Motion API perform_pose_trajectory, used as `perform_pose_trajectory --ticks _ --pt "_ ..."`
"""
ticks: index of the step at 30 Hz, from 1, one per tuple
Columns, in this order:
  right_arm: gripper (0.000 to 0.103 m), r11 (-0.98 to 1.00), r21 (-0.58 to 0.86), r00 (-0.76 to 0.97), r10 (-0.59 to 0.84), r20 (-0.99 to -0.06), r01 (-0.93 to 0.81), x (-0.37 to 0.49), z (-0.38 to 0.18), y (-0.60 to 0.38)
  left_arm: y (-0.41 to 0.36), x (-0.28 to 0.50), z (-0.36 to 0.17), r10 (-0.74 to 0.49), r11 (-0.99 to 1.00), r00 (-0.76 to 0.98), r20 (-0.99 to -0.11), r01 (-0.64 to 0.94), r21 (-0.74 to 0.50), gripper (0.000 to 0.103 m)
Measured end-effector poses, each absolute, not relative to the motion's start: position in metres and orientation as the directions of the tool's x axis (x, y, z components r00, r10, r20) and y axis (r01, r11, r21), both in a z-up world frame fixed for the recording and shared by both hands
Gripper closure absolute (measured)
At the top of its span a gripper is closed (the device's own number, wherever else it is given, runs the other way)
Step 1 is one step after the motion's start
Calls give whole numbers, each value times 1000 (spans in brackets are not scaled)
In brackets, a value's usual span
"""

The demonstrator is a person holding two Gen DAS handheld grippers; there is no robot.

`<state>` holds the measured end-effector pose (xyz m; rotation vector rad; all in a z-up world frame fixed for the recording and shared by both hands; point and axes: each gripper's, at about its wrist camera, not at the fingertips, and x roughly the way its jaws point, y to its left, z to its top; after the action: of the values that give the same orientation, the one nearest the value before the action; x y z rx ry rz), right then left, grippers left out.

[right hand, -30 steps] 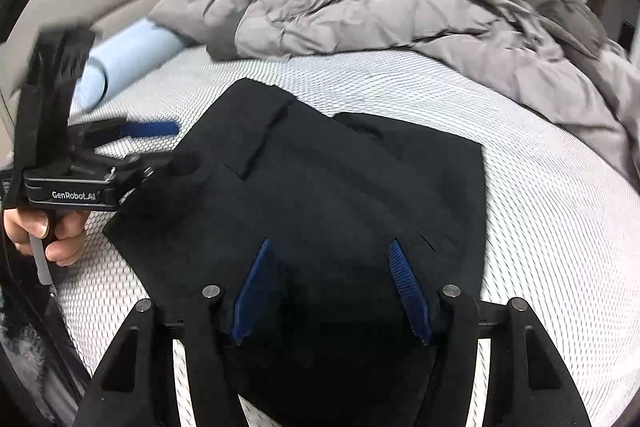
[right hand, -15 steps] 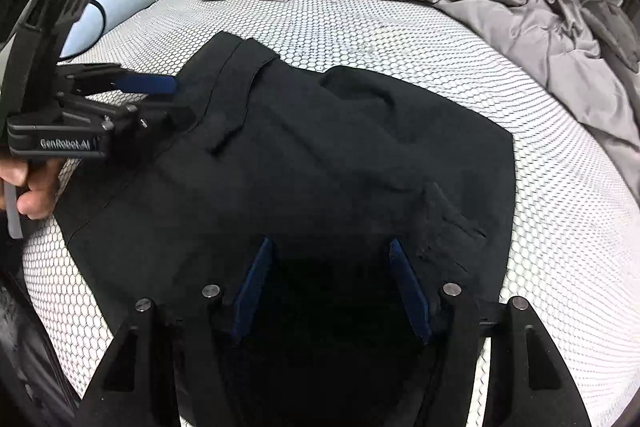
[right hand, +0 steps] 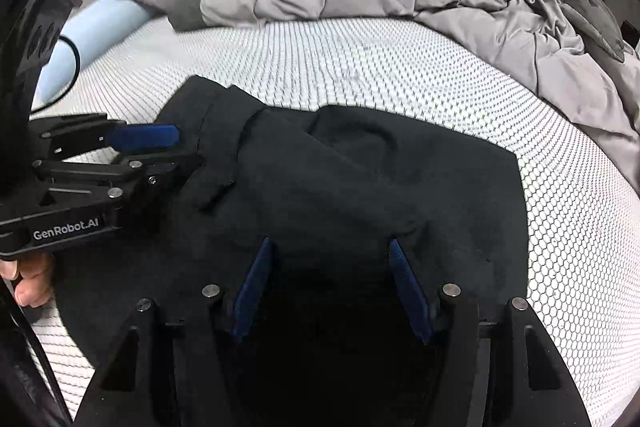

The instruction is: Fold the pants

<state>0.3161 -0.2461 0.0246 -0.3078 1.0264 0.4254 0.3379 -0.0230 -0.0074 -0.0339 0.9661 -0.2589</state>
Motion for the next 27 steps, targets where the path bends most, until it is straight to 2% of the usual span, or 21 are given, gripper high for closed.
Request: perform_pose_trajectory --ticks 3,8,10,12,14,17,20,27 --pt "47 873 -92 456 158 -876 -479 315 28 -255 -17 337 -11 -240 967 538 -808 201 -154 54" --pt "47 869 -109 487 163 -858 -482 299 33 -271 -12 315 9 -273 960 552 -787 206 -189 58" --pt "46 876 -75 500 201 -842 -477 288 47 -273 -13 295 29 -339 938 583 -738 272 -216 58" --pt "46 860 -21 521 289 -803 -510 274 68 -274 -17 276 41 -336 936 629 -701 304 -176 57" --pt "46 850 8 521 330 -787 -526 268 75 -272 -22 273 33 -367 922 594 -716 331 -199 57" --pt "46 827 40 472 358 -806 -560 270 61 -260 -28 285 -1 -367 919 483 -795 319 -230 57" --pt "46 823 19 407 301 -863 -568 277 29 -247 -30 285 -9 -361 915 485 -797 349 -203 57" --pt "46 818 -96 467 224 -856 -568 262 30 -270 -17 270 -5 -310 927 510 -802 349 -136 57"
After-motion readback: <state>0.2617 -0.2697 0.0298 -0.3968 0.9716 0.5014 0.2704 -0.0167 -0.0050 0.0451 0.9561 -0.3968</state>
